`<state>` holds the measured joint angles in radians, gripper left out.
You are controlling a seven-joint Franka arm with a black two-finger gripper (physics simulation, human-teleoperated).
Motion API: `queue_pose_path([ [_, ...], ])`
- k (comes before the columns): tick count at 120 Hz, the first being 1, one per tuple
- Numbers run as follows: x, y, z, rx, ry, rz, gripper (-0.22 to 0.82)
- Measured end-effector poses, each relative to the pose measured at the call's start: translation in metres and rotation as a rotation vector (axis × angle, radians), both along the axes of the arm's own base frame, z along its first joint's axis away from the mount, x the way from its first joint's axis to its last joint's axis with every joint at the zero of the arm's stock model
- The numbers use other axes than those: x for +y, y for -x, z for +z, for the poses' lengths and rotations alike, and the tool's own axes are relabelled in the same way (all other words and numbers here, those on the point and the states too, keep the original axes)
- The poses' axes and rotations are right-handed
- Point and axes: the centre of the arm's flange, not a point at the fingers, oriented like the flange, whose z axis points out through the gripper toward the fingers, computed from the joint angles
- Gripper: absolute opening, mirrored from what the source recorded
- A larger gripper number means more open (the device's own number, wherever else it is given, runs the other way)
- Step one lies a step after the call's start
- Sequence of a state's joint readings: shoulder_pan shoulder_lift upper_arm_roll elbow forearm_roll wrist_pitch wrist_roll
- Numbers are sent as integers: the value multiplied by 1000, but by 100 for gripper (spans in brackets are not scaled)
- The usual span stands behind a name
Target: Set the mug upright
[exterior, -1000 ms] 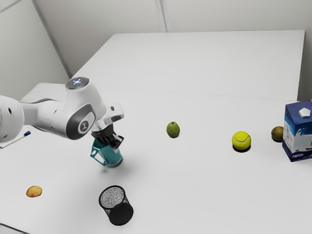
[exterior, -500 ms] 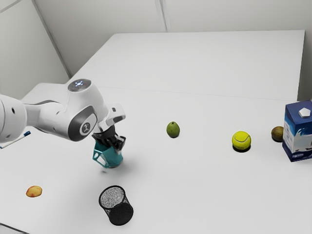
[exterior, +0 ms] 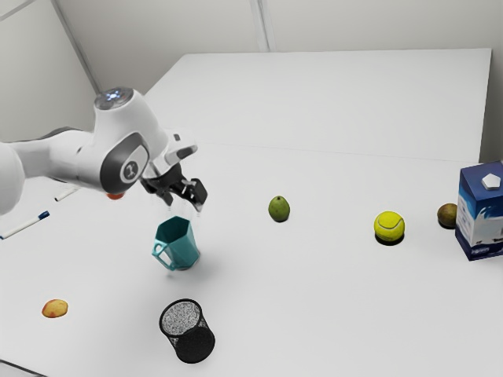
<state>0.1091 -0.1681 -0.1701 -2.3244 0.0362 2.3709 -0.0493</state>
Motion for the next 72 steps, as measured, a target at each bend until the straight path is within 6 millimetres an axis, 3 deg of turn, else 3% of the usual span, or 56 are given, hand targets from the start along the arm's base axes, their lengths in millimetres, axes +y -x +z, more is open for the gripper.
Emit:
queue_pose_path([
  [29, -5, -26, 75, 66, 33, 23, 55],
  [72, -8, -53, 150, 163, 48, 23, 58],
])
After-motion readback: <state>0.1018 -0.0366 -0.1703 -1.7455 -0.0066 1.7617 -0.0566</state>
